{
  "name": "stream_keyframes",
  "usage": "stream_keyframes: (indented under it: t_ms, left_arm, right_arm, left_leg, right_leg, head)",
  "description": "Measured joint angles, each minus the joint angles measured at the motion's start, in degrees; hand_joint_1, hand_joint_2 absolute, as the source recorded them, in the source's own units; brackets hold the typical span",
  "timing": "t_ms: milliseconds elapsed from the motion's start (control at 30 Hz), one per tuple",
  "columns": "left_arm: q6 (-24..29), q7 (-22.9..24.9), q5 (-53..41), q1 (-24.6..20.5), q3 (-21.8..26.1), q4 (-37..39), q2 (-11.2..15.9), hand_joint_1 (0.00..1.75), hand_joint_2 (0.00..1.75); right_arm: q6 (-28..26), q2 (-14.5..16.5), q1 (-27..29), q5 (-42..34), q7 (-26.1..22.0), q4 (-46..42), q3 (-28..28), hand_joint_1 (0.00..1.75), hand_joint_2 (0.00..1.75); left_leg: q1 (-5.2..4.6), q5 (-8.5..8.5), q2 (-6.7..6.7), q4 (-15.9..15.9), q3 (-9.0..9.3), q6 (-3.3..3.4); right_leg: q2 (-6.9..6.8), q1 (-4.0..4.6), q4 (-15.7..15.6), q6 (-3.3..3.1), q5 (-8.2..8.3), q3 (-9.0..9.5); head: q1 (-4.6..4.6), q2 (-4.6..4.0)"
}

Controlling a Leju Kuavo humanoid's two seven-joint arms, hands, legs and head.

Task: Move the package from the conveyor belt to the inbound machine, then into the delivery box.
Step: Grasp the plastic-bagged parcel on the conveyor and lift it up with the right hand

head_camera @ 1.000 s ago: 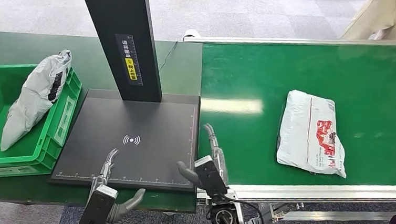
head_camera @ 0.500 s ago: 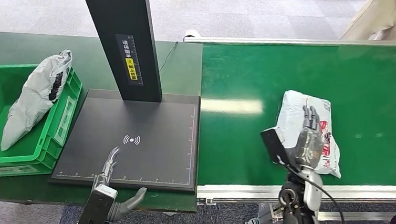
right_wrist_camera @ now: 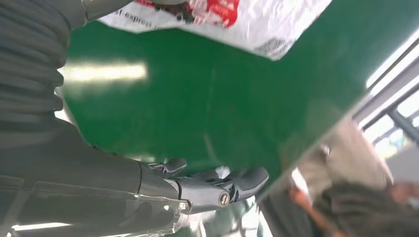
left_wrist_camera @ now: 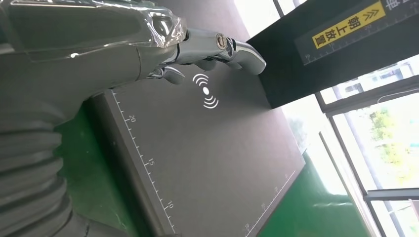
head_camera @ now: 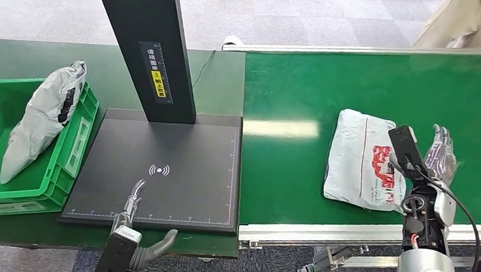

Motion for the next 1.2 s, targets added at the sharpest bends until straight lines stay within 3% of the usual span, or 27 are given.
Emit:
stream_keyframes:
  t_ms: [267,433,600,933,1200]
  left_arm:
    - [0.0,-0.2,0.1,0.3,0.0,0.0,0.3,0.00,1.75]
    - [-1.0,-0.5,0.5,1.6,0.2,-0.6,0.7,0.00,1.75]
    - [-1.7,-0.7,0.8,2.5,0.9,-1.1,1.3,0.00,1.75]
    - [-2.3,-0.4,1.2,2.5,2.3,-1.7,2.0,0.00,1.75]
    - [-1.5,0.1,1.9,1.8,1.9,-1.5,2.0,0.00,1.75]
  right_arm:
    - [10.0,-0.3,-2.7,0.4,-8.2,6.1,-2.2,0.00,1.75]
    - [14.8,0.5,-2.8,3.2,-8.8,8.4,-0.9,0.00,1.75]
    - [16.8,1.5,-4.1,7.3,-3.0,10.4,1.9,0.00,1.75]
    - [26.2,2.3,-8.2,16.8,15.1,13.7,9.9,0.00,1.75]
    - [29.6,2.2,-8.6,19.8,19.4,14.9,13.4,0.00,1.75]
  left_leg:
    - [0.04,0.00,-0.02,0.0,-0.02,0.00]
    - [0.04,0.00,-0.02,0.0,-0.05,0.00]
    - [0.03,0.01,-0.02,0.0,-0.06,0.00]
    - [0.03,0.05,-0.03,0.0,0.01,0.01]
    - [0.02,0.04,-0.03,0.0,0.02,0.02]
  right_leg:
    - [-0.01,0.03,0.0,0.00,-0.01,0.00]
    - [-0.01,0.03,0.0,0.00,-0.01,0.00]
    - [-0.01,0.02,0.0,0.00,-0.01,0.00]
    - [-0.02,0.03,0.0,0.00,0.00,-0.01]
    - [-0.02,0.02,0.0,0.00,0.00,-0.02]
  head:
    - [0.01,0.00]
    - [0.01,-0.01]
    - [0.01,-0.01]
    - [0.01,0.00]
    - [0.01,-0.01]
